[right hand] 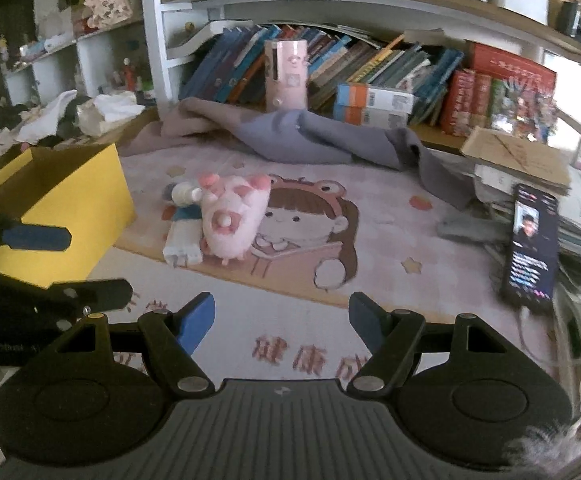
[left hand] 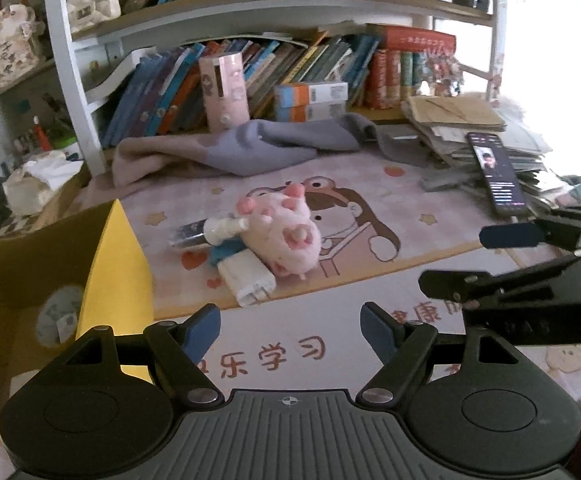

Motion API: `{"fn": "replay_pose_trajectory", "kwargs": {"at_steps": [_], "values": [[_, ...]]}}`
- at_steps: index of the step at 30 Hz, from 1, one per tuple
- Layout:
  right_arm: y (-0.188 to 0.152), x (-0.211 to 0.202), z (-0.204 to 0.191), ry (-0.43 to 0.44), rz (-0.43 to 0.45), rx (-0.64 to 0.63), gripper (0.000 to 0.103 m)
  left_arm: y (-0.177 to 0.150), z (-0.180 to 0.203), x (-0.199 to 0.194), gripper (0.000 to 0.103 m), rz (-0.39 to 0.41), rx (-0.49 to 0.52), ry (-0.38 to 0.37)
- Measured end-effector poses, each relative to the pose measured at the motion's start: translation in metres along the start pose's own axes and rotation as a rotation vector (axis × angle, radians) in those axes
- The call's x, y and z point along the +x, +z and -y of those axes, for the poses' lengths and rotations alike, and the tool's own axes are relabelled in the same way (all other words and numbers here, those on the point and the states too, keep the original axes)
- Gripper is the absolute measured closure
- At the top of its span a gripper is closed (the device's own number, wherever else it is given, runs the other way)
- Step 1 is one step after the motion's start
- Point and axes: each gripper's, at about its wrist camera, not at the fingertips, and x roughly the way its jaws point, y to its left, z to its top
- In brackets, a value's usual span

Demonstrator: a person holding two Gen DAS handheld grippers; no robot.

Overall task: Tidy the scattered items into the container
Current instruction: 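Grasp the pink plush pig with the right tool while the left tool grasps the white charger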

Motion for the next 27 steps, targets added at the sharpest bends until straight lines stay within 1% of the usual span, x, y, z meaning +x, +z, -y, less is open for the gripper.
{"fn": "replay_pose_trajectory", "kwargs": {"at_steps": [5, 10, 15, 20, 25, 27], "values": [[0.013, 0.024, 0.009, 0.039, 0.022, 0.0, 0.031, 0.004, 0.001, 0.009, 0.024, -0.012, -0.015, 0.045], [0.03, 0.049, 0.013, 0.097, 0.008, 0.003, 0.031, 0.005, 0.0, 0.022, 0.024, -0.043, -0.032, 0.08], [0.05, 0.079, 0.005, 0.16, -0.004, -0.001, 0.031, 0.005, 0.0, 0.037, 0.024, -0.07, -0.027, 0.11], [0.064, 0.12, -0.001, 0.202, -0.049, 0.049, 0.03, 0.008, 0.001, 0.046, 0.024, -0.082, -0.022, 0.127], [0.069, 0.158, -0.006, 0.219, -0.098, 0.093, 0.03, 0.01, -0.001, 0.054, 0.024, -0.096, -0.026, 0.146], [0.069, 0.167, -0.008, 0.219, -0.112, 0.095, 0.033, 0.011, -0.002, 0.058, 0.024, -0.088, -0.031, 0.153]]}}
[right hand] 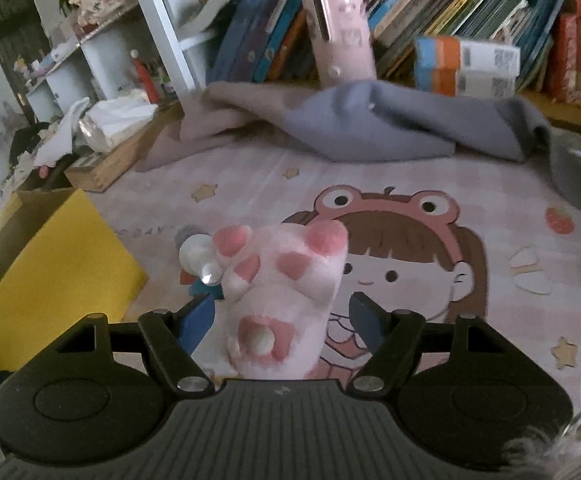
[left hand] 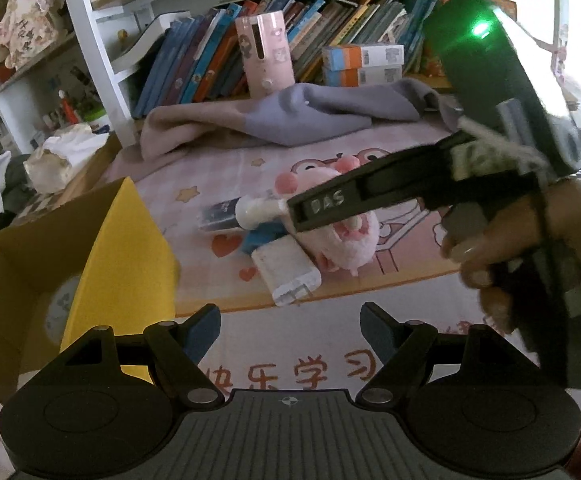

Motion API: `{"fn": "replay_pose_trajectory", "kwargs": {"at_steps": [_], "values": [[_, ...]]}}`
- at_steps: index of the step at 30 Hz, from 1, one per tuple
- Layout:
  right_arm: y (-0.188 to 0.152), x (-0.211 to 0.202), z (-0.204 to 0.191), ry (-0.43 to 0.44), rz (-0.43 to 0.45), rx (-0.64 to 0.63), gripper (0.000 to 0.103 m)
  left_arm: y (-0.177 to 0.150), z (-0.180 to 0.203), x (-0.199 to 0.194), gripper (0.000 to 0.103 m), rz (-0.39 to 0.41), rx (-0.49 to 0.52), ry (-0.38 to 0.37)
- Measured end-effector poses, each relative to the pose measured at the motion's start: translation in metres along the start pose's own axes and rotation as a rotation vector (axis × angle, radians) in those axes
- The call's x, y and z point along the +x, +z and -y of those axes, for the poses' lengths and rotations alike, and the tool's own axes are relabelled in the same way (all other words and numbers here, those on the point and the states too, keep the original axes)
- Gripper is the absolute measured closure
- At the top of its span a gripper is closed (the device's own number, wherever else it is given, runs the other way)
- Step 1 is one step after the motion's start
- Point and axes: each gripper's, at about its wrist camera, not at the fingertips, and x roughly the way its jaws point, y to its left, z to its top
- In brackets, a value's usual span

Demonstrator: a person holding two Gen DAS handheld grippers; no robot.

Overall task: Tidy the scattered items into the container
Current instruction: 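Grasp the pink plush pig with the right tool while the left tool grasps the white charger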

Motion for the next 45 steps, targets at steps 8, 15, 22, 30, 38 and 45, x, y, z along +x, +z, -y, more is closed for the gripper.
{"fn": "replay_pose_trajectory", "kwargs": {"at_steps": [8, 15, 22, 30, 38, 45], "values": [[-0.004, -0.008, 0.018, 0.016, -0.007, 0.047, 0.057, 0.012, -0.001, 0.027, 0.025, 0.007, -0.057, 0.011], [-0.007, -0.03, 0.034, -0.024, 0.021, 0.027, 0.057, 0.022, -0.003, 0.067, 0.03, -0.026, -0.133, 0.014], [-0.016, -0.046, 0.045, -0.048, 0.028, 0.015, 0.057, 0.029, -0.008, 0.095, 0.047, -0.062, -0.19, 0.037], [-0.025, -0.043, 0.057, -0.081, -0.006, 0.02, 0.056, 0.022, -0.014, 0.106, 0.061, -0.104, -0.248, 0.013], [-0.021, -0.028, 0.049, -0.096, -0.027, -0.034, 0.042, 0.019, -0.012, 0.097, 0.061, -0.108, -0.197, -0.009], [-0.021, -0.019, 0.049, -0.112, -0.038, -0.063, 0.052, 0.013, -0.006, 0.084, 0.061, -0.112, -0.169, -0.027]]}}
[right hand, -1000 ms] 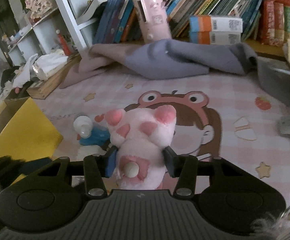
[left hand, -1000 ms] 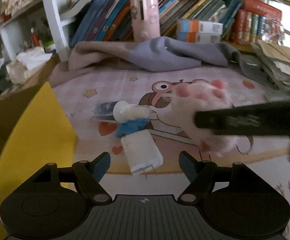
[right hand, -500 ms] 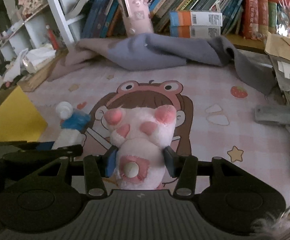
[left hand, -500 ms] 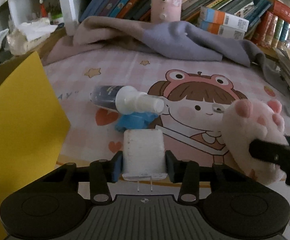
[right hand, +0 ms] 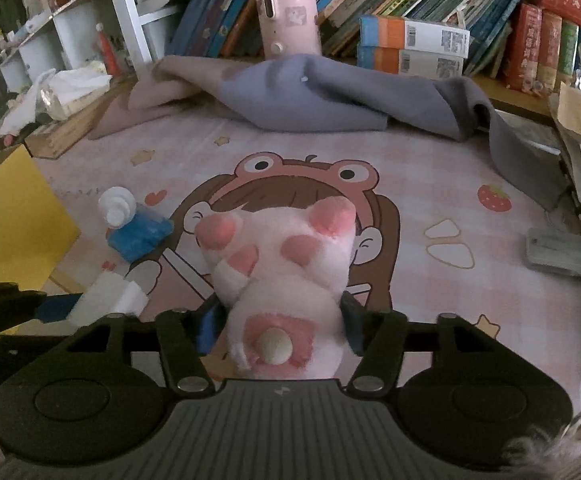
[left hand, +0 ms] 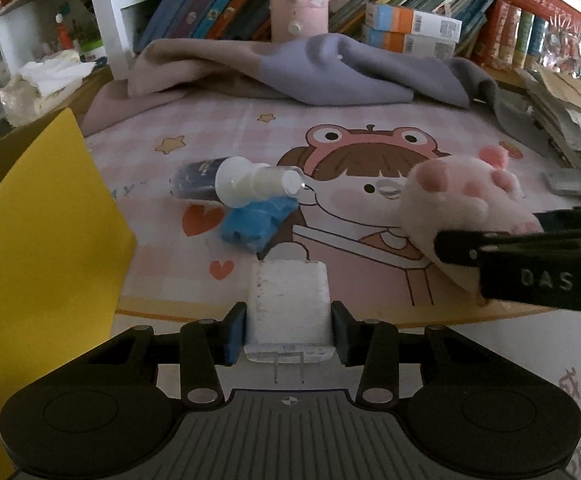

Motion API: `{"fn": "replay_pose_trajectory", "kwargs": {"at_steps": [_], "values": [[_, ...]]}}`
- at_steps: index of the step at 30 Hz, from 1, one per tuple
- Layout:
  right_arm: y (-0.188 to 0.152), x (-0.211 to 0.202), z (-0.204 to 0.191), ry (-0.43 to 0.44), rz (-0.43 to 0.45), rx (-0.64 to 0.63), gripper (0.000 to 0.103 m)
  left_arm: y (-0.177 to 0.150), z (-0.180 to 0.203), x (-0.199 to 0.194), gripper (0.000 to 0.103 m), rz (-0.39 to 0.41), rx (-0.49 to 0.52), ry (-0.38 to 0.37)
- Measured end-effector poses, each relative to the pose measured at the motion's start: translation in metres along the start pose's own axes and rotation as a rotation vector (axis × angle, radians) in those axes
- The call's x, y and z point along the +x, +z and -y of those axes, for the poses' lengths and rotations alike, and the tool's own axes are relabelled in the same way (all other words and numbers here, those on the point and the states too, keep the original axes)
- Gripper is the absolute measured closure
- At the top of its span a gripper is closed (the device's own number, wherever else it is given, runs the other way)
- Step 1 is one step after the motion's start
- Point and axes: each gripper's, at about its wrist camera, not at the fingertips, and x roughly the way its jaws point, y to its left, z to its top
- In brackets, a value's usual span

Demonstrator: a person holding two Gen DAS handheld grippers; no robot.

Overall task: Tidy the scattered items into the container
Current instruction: 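Grasp the pink plush pig with the right tool while the left tool grasps the white charger, then lift the plush pig with the right tool while the left tool carries the charger to the yellow box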

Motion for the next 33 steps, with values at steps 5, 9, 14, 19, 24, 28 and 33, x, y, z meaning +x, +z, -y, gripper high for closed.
{"fn": "replay_pose_trajectory", "kwargs": {"at_steps": [5, 9, 14, 19, 24, 28, 33], "values": [[-0.002, -0.013, -0.001, 0.018, 0.017, 0.0, 0.054, 0.0, -0.002, -0.017, 0.061, 0.029, -0.005, -0.011], [-0.006, -0.028, -0.004, 0.035, 0.026, -0.003, 0.054, 0.0, -0.004, -0.032, 0.061, 0.052, -0.013, -0.026], [-0.013, -0.047, -0.006, 0.062, 0.027, 0.011, 0.054, -0.003, -0.006, -0.049, 0.061, 0.053, -0.039, -0.071], [-0.019, -0.068, -0.008, 0.077, 0.036, 0.015, 0.054, -0.006, -0.006, -0.071, 0.061, 0.083, -0.051, -0.111], [-0.022, -0.09, -0.015, 0.069, 0.056, -0.003, 0.054, -0.009, -0.009, -0.093, 0.061, 0.11, -0.065, -0.159], [-0.026, -0.11, -0.019, 0.061, 0.075, 0.012, 0.054, -0.011, -0.016, -0.112, 0.061, 0.132, -0.074, -0.209], [-0.034, -0.13, -0.026, 0.047, 0.078, 0.041, 0.054, -0.015, -0.025, -0.129, 0.061, 0.155, -0.097, -0.254]]}}
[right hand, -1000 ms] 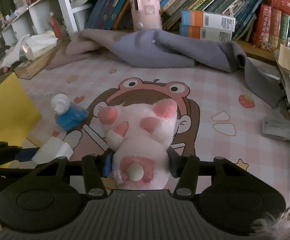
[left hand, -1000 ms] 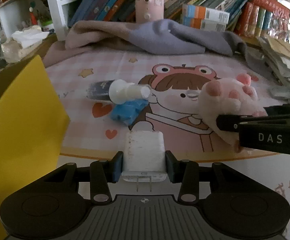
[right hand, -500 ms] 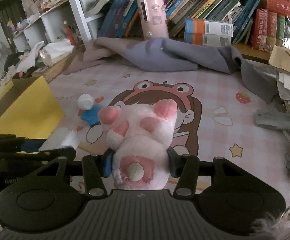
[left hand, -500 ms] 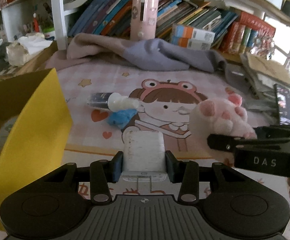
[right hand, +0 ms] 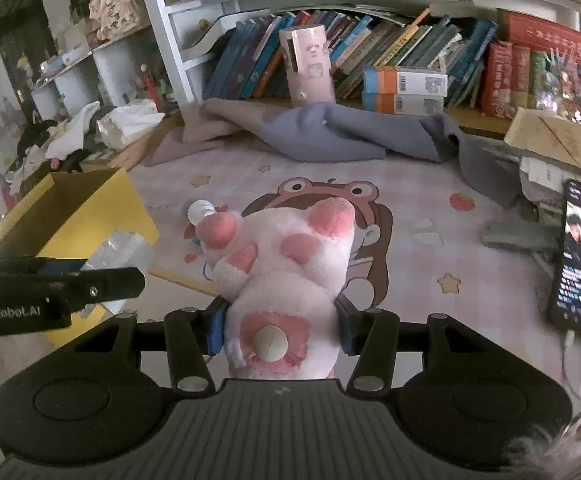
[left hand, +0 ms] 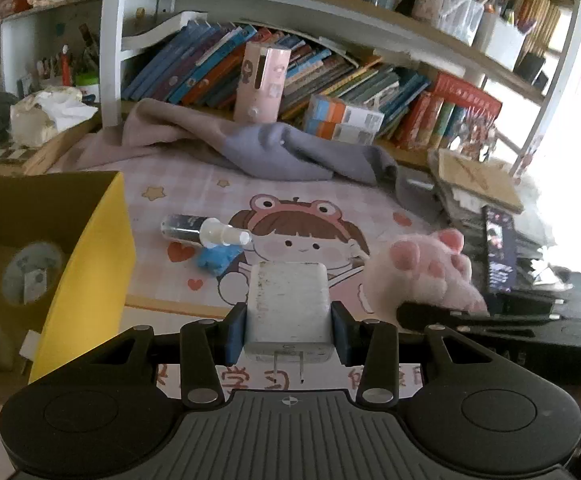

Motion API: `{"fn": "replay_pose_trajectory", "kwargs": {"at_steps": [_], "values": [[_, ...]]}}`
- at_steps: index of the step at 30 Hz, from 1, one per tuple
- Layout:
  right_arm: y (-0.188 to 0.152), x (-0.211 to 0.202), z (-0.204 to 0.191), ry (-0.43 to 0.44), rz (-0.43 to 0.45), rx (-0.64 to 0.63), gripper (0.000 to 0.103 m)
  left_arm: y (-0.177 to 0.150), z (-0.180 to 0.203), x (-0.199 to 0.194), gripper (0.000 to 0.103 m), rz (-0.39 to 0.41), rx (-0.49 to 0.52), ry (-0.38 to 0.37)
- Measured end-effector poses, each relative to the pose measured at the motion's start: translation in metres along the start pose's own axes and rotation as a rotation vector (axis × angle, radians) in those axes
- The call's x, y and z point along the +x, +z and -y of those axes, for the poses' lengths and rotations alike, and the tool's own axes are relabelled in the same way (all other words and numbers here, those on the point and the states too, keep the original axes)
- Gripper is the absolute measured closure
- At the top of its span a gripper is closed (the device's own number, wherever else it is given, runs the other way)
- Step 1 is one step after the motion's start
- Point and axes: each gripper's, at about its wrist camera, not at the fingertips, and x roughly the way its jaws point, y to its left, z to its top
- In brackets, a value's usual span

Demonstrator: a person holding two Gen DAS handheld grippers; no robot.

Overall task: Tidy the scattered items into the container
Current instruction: 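Lift the plush pig with the right tool while the left tool carries the charger to the yellow box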

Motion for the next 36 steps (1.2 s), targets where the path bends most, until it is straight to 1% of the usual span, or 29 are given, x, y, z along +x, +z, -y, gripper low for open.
{"fn": "replay_pose_trajectory", "kwargs": {"at_steps": [6, 13, 18, 23, 28, 36], "values": [[-0.007, -0.012, -0.01, -0.031, -0.02, 0.036, 0.054, -0.008, -0.005, -0.009, 0.061, 0.005, -0.02, -0.056], [-0.009, -0.031, -0.028, -0.07, 0.02, 0.067, 0.054, -0.006, -0.017, -0.033, 0.061, 0.08, -0.004, -0.088], [-0.012, -0.039, -0.046, -0.105, 0.036, 0.073, 0.054, -0.01, -0.03, -0.047, 0.061, 0.102, -0.005, -0.12], [-0.019, -0.049, -0.07, -0.131, 0.059, 0.067, 0.054, -0.019, -0.041, -0.061, 0.061, 0.109, 0.014, -0.157], [-0.031, -0.06, -0.095, -0.154, 0.077, 0.081, 0.054, -0.031, -0.052, -0.077, 0.061, 0.097, 0.039, -0.193], [-0.059, -0.074, -0.138, -0.177, 0.066, 0.115, 0.054, -0.055, -0.084, -0.111, 0.061, 0.095, 0.016, -0.214]]}}
